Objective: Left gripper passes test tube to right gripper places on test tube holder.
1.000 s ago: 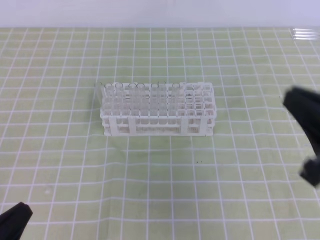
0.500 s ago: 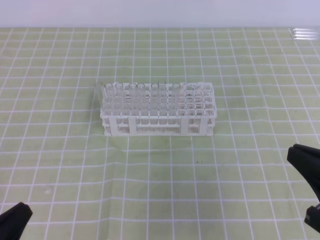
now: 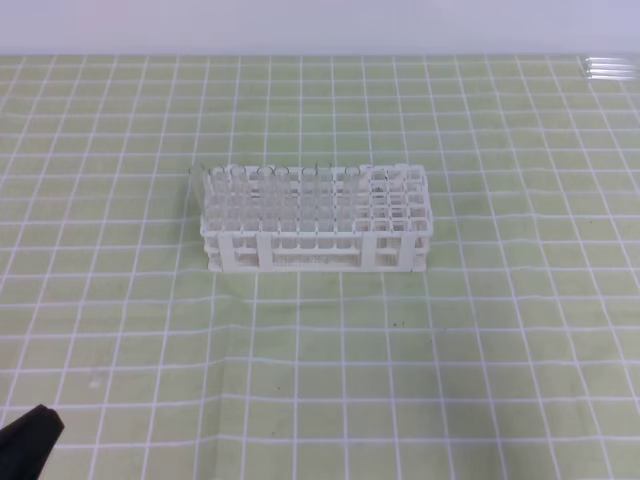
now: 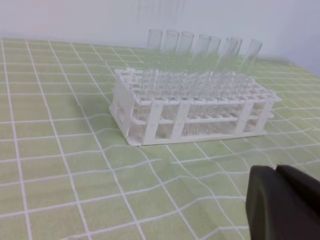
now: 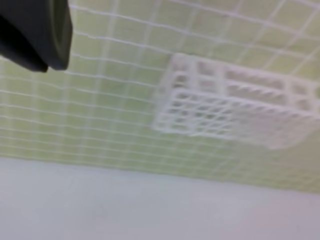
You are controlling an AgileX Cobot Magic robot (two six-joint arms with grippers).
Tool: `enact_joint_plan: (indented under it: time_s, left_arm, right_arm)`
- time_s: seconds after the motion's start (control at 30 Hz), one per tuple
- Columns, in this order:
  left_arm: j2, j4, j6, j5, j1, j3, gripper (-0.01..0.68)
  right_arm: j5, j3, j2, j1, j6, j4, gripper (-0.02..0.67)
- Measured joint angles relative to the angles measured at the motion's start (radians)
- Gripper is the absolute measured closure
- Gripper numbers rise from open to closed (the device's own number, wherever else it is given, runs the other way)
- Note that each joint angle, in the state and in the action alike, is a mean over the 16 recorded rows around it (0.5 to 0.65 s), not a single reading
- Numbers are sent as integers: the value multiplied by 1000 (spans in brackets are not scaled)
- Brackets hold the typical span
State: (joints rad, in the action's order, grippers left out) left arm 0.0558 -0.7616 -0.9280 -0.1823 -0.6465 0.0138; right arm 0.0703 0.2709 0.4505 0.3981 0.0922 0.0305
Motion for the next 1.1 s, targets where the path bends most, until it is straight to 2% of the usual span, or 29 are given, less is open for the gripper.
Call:
enact_joint_plan:
  time_s: [0.23, 0.43, 0.8, 1.1]
  left_arm:
    - [0, 0, 0, -2, 0, 0, 675]
    - [0, 0, 0, -3, 0, -2, 675]
    - [-2, 1, 0, -4, 0, -7, 675]
    - [-1, 0, 1, -1, 0, -2, 675]
  right_arm:
    - [-20, -157, -238, -187, 1, -31, 664]
    - [7, -246, -398, -275, 1, -61, 664]
    - [128, -270, -468, -305, -3, -93, 664]
    - [184, -270, -468, -305, -64, -119, 664]
